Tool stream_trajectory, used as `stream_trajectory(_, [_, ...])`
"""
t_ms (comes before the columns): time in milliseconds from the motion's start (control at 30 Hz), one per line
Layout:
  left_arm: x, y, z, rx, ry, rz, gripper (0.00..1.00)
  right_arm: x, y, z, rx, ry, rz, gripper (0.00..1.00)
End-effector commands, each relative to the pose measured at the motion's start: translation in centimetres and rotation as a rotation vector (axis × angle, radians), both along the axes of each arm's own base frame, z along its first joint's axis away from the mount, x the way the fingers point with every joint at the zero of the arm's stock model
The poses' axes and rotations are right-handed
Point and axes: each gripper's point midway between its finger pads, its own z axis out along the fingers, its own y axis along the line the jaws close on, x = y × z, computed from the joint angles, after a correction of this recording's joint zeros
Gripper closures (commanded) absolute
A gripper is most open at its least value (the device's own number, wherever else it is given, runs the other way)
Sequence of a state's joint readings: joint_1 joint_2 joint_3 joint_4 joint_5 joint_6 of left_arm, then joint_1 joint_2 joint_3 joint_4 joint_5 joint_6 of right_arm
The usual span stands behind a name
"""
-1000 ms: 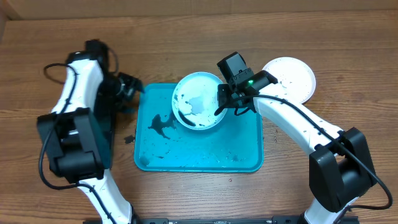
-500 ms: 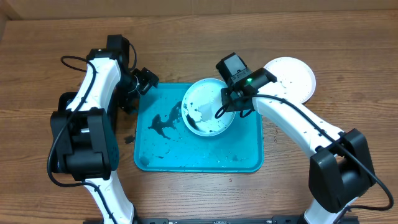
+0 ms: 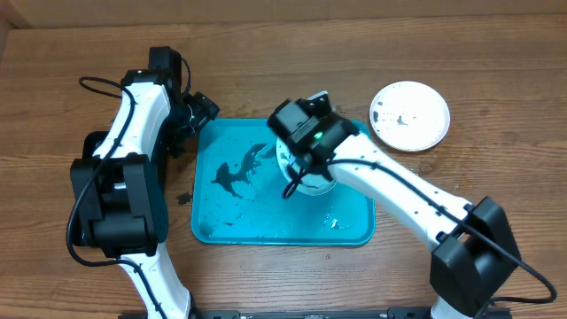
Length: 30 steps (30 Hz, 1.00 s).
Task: Clean dirty plates on tray and stack at the side
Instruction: 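Lift the light-blue-rimmed plate off the teal tray with the right gripper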
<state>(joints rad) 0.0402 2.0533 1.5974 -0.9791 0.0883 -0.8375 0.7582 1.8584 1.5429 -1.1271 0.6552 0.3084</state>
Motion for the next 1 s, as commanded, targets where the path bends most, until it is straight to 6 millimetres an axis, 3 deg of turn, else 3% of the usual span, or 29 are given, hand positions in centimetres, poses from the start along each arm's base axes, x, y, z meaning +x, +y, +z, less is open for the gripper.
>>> stream_trajectory(0, [0.2,0.6,0.7,0.023,-0.027,0.001,0.0,1.1,-0.1,3.8,-0.122,-0.175,0.007,0.96])
stream_trajectory(167, [0.4,0.6,0.7,0.023,-0.032,0.001,0.0,0.9,0.3,5.3,-0.195,-0.258,0.024,0.96])
stream_trajectory(367, [0.3,0.6,0.7,0.023,-0.031,0.001,0.0,1.0,0.2,5.7,-0.218,-0.28,0.023,0.96])
stream_trajectory(667, [0.3,0.6,0.7,0.023,-0.031,0.001,0.0,1.4,-1.3,11.7,-0.513,-0.528,0.004,0.96])
stream_trajectory(867, [0.3,0.6,0.7,0.023,-0.031,0.001,0.0,0.8,-0.1,11.7,-0.553,-0.504,0.068,0.96])
stream_trajectory(967, [0.3,0.6,0.7,0.023,-0.031,0.001,0.0,0.8,0.3,10.8,-0.512,-0.468,0.085,0.96])
